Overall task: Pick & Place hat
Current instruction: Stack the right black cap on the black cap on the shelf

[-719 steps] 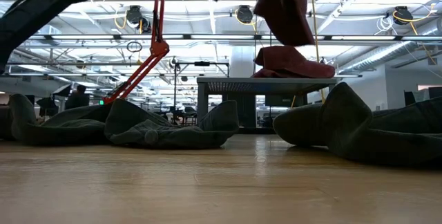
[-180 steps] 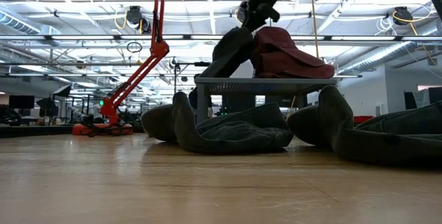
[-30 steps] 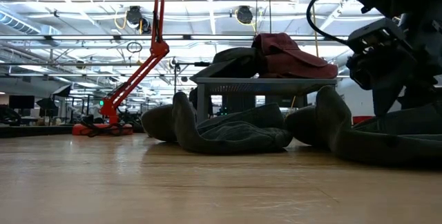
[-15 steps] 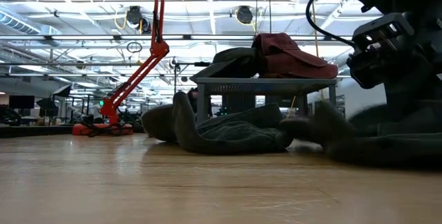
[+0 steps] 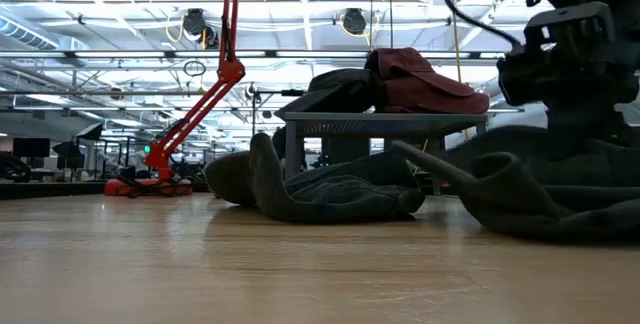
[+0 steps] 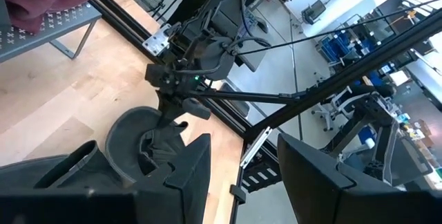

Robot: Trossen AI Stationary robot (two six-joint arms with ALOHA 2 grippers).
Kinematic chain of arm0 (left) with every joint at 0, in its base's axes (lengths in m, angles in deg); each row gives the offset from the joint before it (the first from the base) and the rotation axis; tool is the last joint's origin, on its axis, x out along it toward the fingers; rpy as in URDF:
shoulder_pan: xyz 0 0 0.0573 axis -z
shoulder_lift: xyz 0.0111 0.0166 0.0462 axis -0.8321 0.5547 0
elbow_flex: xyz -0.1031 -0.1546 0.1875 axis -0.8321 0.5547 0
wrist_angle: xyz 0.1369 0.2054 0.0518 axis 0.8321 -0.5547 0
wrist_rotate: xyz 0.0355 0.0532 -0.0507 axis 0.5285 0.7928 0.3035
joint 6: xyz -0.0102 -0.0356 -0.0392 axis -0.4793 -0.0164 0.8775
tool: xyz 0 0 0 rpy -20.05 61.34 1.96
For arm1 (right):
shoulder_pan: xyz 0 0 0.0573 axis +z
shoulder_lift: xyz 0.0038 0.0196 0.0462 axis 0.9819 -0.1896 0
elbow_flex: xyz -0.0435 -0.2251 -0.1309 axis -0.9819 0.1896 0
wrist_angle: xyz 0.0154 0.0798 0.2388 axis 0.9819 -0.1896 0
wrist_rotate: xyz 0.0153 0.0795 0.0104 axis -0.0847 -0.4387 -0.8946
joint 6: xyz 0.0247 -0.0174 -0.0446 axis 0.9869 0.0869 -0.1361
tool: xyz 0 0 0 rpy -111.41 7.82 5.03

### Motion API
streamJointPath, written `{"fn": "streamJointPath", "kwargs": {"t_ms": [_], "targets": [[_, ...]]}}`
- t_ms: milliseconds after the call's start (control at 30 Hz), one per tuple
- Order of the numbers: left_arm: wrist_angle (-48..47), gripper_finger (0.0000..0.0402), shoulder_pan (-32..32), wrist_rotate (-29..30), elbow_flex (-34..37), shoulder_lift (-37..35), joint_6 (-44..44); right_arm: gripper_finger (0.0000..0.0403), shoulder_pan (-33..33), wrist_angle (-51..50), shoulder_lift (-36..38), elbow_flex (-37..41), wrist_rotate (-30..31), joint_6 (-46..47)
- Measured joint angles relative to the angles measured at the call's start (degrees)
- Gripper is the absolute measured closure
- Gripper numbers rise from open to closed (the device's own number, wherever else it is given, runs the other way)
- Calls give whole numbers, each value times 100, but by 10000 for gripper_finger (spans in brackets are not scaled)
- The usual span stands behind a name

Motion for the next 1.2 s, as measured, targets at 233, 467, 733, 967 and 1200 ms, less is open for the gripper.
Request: {"fn": "streamJointPath", "kwargs": {"t_ms": [233,467,733,967,1200], "targets": [[2,231,0,289,-1,0,467,398,0,-20,487,0,265,-1012],[6,231,0,847,-1,0,1209,398,0,-17,1187,0,480,-1811],[13,231,0,920,-1,0,1609,398,0,70,2082,0,950,-2525],[289,231,0,922,-2,0,1468,398,-2,232,2317,-455,1274,-3527],[856,231,0,922,-2,0,593,398,0,-344,2056,-1682,1991,-4687]]}}
